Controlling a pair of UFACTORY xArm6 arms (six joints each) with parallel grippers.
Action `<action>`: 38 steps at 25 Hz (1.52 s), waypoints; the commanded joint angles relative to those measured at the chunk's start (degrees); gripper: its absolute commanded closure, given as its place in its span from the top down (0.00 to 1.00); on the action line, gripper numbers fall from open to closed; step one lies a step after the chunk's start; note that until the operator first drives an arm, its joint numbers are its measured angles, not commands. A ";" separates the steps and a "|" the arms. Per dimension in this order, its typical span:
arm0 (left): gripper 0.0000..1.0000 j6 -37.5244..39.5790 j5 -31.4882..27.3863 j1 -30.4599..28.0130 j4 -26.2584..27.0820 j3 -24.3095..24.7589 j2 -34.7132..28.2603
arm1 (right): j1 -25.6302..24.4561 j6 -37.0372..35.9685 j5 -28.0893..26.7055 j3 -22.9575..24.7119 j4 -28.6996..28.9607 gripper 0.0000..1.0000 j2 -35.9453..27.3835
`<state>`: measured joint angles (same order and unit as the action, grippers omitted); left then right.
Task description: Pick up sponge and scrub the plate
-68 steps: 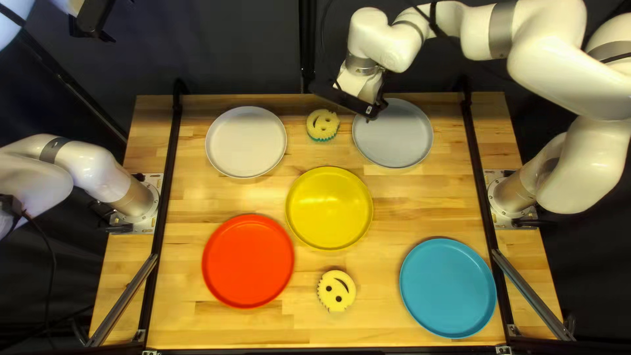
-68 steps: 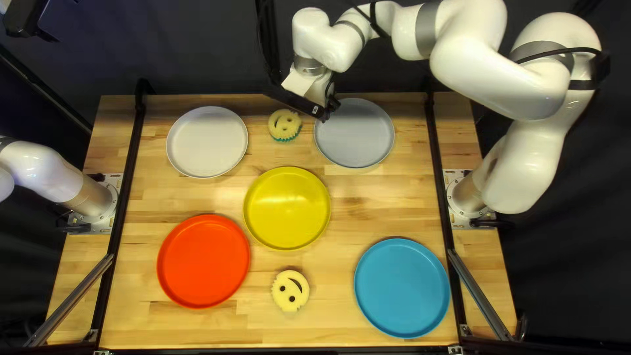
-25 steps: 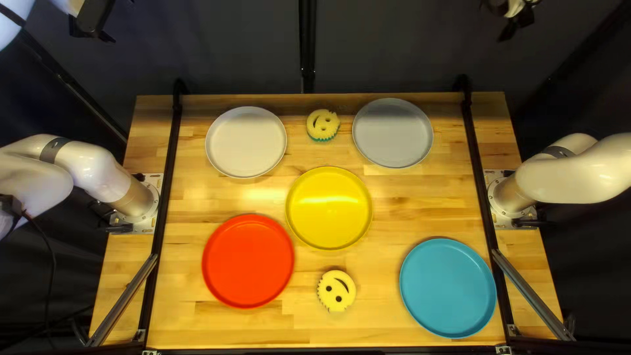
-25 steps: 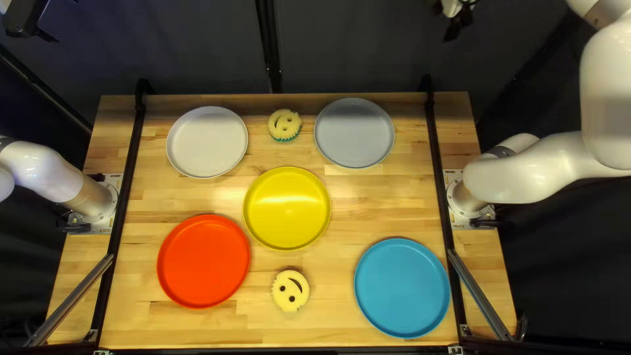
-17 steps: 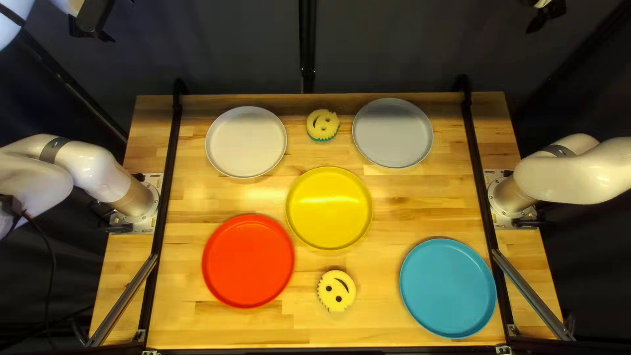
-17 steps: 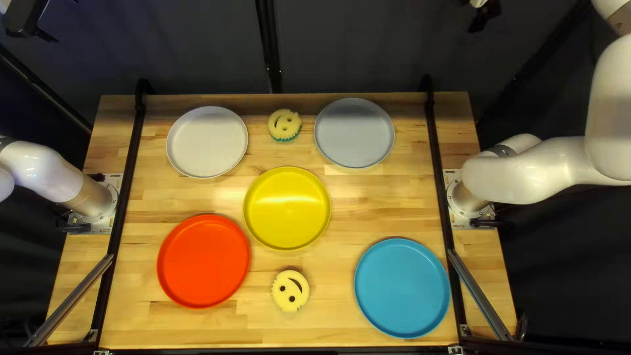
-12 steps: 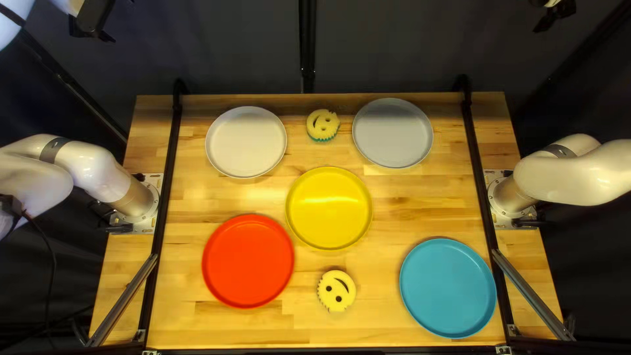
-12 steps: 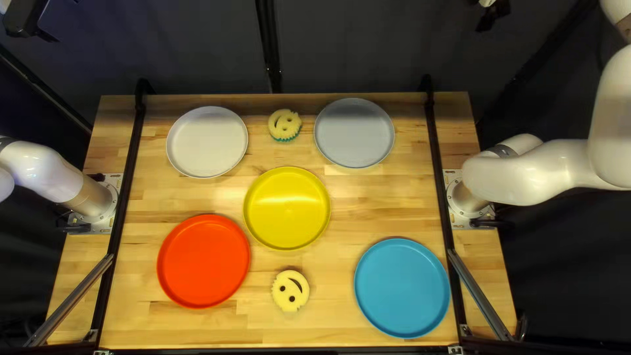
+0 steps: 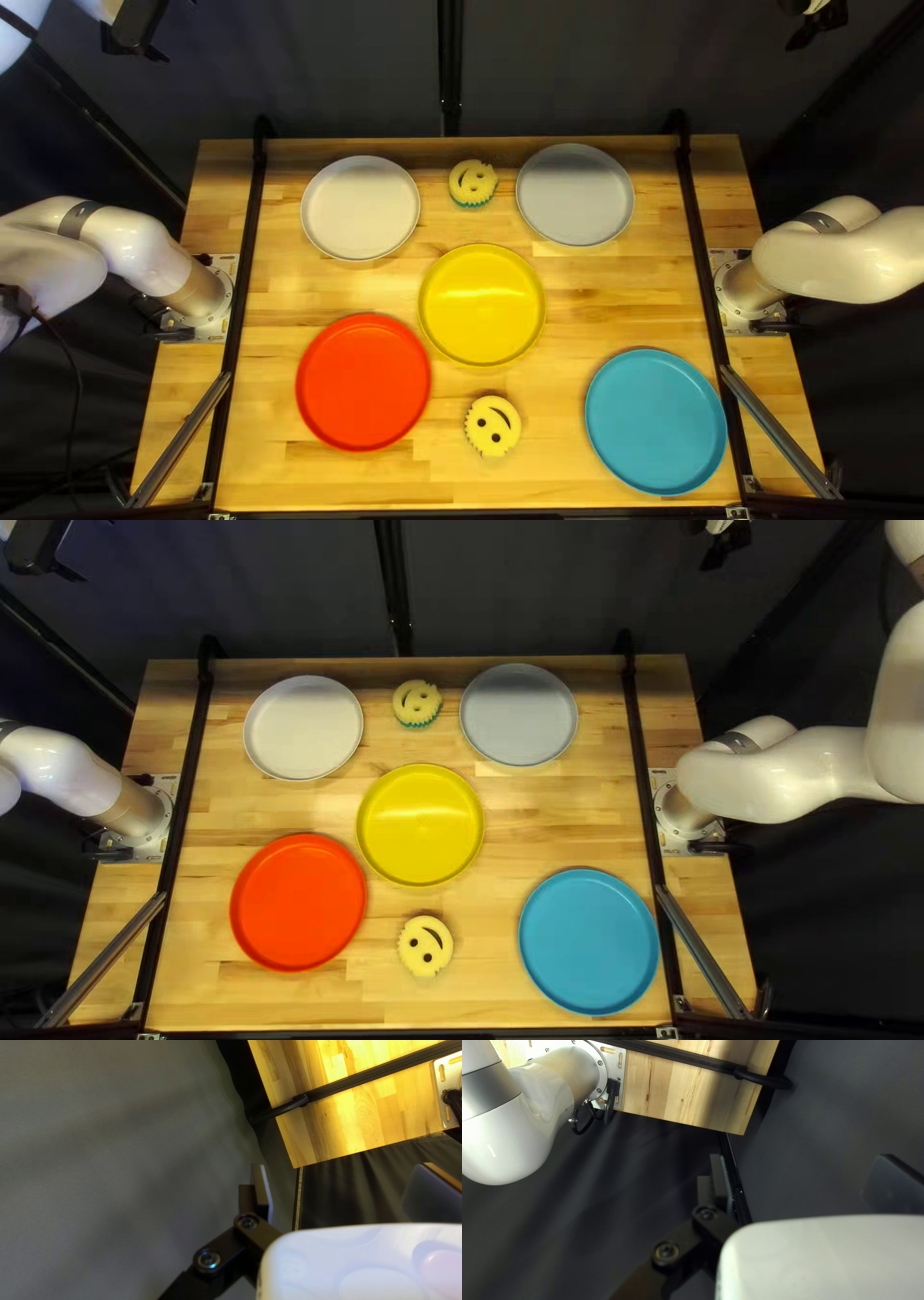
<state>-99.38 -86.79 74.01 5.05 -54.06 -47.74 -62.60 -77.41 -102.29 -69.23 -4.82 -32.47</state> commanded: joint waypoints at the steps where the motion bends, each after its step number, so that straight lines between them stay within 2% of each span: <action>1: 1.00 0.00 0.00 0.00 0.00 0.00 0.00 | 0.00 0.00 0.00 0.00 0.00 1.00 0.00; 9: 1.00 -0.03 0.58 -0.26 0.70 0.65 0.11 | 0.00 0.00 0.00 0.00 0.00 1.00 0.00; 13: 1.00 4.20 2.96 -6.89 0.49 3.55 -0.55 | 0.00 0.00 0.00 0.00 0.00 1.00 0.00; 18: 1.00 10.47 6.18 -16.72 0.89 6.65 -1.17 | 0.00 0.00 0.00 0.00 0.00 1.00 0.00; 22: 1.00 19.40 11.93 -30.17 -0.78 10.54 0.23 | 0.00 0.00 0.00 0.00 0.00 1.00 0.00; 23: 1.00 20.34 12.75 -31.72 -0.96 10.98 0.65 | 0.00 0.00 0.00 0.00 0.00 1.00 0.00; 25: 1.00 25.52 17.21 -38.81 -1.70 13.21 3.32 | 0.00 0.00 0.00 0.00 0.00 1.00 0.00; 30: 1.00 34.58 24.48 -50.71 -0.98 15.06 11.13 | 0.00 0.00 0.00 0.00 0.00 1.00 0.00; 38: 1.00 38.19 30.78 -61.94 2.57 14.94 20.25 | 0.00 0.00 0.00 0.00 0.00 1.00 0.00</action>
<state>-62.09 -58.13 15.25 6.35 -39.10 -29.66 -62.60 -77.41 -102.29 -69.23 -4.82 -32.47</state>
